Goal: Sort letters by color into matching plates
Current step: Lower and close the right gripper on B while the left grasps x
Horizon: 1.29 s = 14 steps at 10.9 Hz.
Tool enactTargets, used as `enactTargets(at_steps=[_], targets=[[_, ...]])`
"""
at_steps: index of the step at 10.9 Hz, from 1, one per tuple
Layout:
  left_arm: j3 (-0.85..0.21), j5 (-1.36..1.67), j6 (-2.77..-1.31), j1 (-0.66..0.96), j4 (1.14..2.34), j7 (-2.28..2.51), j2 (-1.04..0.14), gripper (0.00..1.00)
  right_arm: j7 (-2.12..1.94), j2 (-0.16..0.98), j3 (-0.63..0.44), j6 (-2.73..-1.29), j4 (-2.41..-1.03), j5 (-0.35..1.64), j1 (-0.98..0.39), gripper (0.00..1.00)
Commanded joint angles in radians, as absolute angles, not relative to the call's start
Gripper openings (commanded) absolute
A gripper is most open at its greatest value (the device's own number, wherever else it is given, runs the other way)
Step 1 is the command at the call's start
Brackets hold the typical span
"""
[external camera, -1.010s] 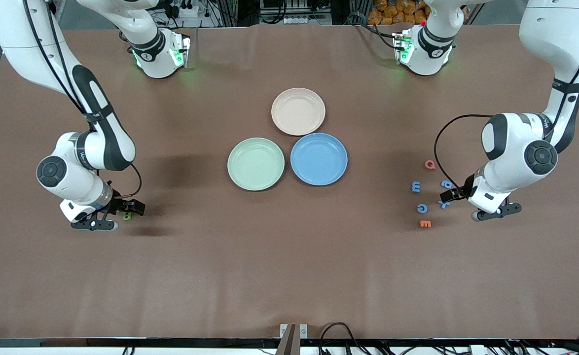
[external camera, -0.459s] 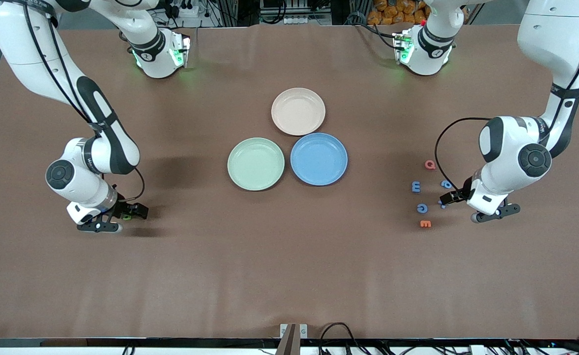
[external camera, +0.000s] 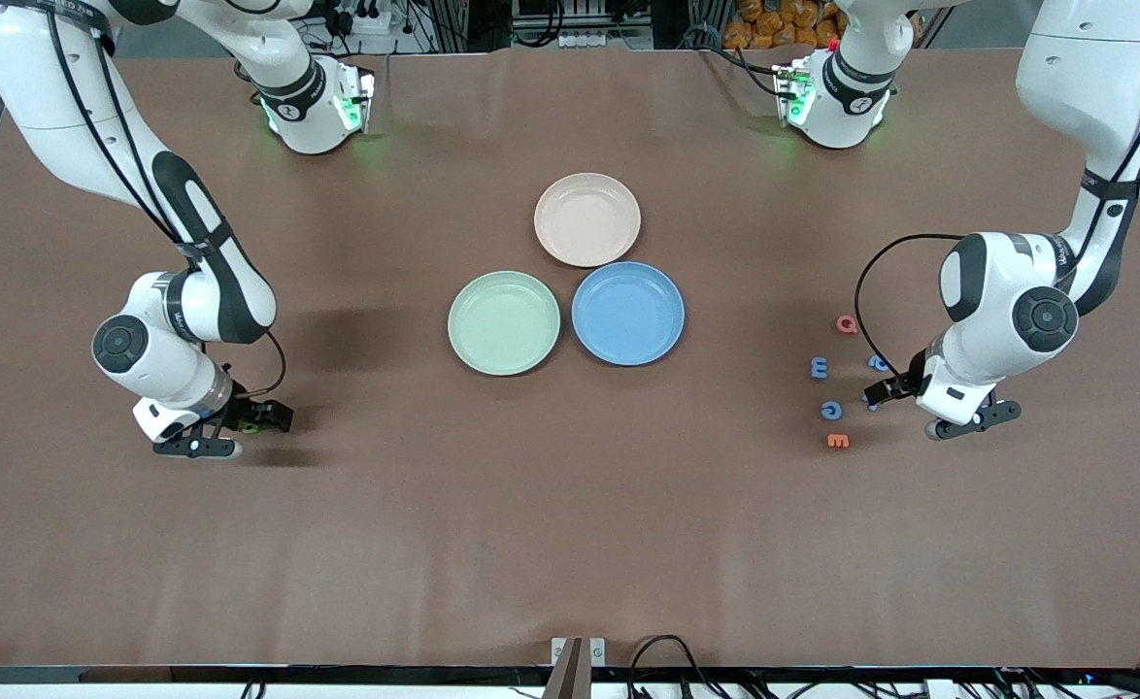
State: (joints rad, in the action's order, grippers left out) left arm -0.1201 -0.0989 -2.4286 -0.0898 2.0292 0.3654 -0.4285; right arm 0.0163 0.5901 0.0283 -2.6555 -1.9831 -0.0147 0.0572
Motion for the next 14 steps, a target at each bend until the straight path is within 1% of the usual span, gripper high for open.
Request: enactTargets(at_steps=[1, 2, 7, 9, 10, 11, 12, 13, 14], targets=[[-0.120, -0.130, -2.444, -0.089, 2.033, 0.422, -0.436, 1.00, 0.023, 0.600, 0.049, -2.671, -1.976, -0.038, 0.081, 0.99], [-0.120, -0.130, -2.444, -0.086, 2.033, 0.452, -0.437, 1.00, 0.021, 0.603, 0.049, -2.684, -1.976, -0.038, 0.083, 0.96], [-0.117, -0.132, -2.445, -0.086, 2.022, 0.460, -0.474, 1.00, 0.021, 0.620, 0.048, -2.703, -1.974, -0.040, 0.081, 0.95], [-0.118, -0.170, -2.445, -0.087, 2.019, 0.462, -0.485, 1.00, 0.021, 0.620, 0.048, -2.703, -1.974, -0.054, 0.081, 0.86], [-0.118, -0.172, -2.447, -0.090, 2.017, 0.462, -0.486, 0.95, 0.021, 0.620, 0.048, -2.703, -1.974, -0.058, 0.084, 0.85], [-0.117, -0.172, -2.447, -0.091, 2.017, 0.462, -0.486, 0.94, 0.021, 0.618, 0.048, -2.703, -1.976, -0.058, 0.086, 0.82], [-0.117, -0.172, -2.447, -0.094, 2.010, 0.462, -0.497, 0.93, 0.021, 0.618, 0.048, -2.703, -1.976, -0.058, 0.086, 0.77], [-0.117, -0.172, -2.447, -0.094, 2.002, 0.474, -0.506, 0.91, 0.021, 0.618, 0.048, -2.703, -1.976, -0.060, 0.090, 0.68], [-0.117, -0.173, -2.447, -0.091, 1.999, 0.510, -0.509, 0.90, 0.020, 0.615, 0.048, -2.701, -1.974, -0.070, 0.092, 0.65]])
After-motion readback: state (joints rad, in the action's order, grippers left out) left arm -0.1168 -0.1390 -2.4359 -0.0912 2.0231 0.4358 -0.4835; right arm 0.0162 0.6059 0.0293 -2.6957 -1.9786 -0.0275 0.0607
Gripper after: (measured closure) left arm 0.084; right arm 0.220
